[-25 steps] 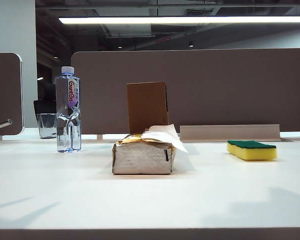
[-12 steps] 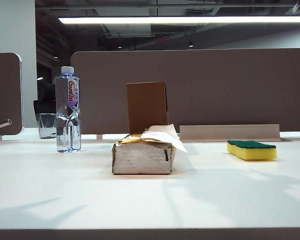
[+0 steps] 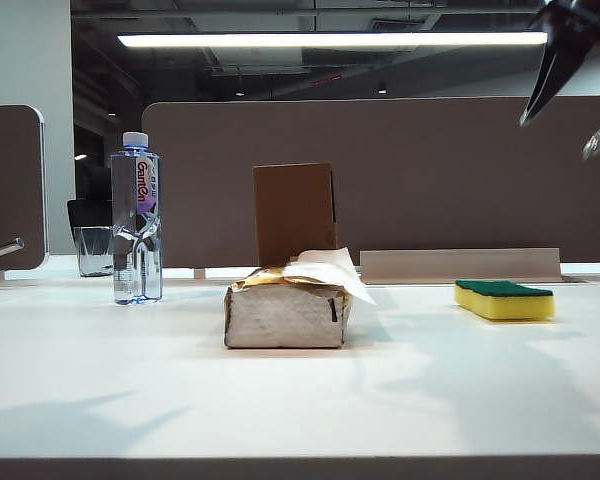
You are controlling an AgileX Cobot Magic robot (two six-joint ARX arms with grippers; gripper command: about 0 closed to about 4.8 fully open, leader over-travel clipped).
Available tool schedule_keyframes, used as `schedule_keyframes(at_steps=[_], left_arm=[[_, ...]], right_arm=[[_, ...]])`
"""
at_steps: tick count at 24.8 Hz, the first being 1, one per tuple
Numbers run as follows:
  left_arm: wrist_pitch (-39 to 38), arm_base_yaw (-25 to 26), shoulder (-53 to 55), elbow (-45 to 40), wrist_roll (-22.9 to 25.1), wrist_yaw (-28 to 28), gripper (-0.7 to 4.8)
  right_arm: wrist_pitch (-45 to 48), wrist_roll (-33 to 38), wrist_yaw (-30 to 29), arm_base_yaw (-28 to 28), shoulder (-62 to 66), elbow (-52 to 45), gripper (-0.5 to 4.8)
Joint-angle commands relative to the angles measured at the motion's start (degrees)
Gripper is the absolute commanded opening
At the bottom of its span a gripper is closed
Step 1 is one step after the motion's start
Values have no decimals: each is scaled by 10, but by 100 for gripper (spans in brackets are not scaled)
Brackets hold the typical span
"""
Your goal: Move the sponge from right to left to wipe the table, avoiding obstacles on the table, and finally reaching the bottle of mineral water.
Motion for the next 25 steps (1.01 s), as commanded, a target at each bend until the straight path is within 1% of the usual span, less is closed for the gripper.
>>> schedule_keyframes(at_steps=[1, 5, 10, 16, 17, 23, 25], left_arm=[[8, 0, 13, 4, 2, 7, 346], [11, 0, 24, 5, 2, 7, 346], [13, 0, 33, 5, 2, 7, 346], [11, -2, 42, 6, 2, 14, 346], [6, -2, 46, 8, 3, 21, 346], [-10, -2, 71, 38, 19, 22, 346], [-15, -2, 87, 54, 25, 22, 346]], right_arm=[[10, -5, -11, -3, 51, 24, 382], [12, -18, -20, -10, 99, 46, 382], [17, -18, -34, -24, 153, 69, 382], [18, -18, -49, -26, 210, 94, 382], [21, -20, -50, -26, 223, 99, 382], [29, -31, -45, -27, 257, 100, 382], [46, -31, -45, -26, 279, 101, 382]])
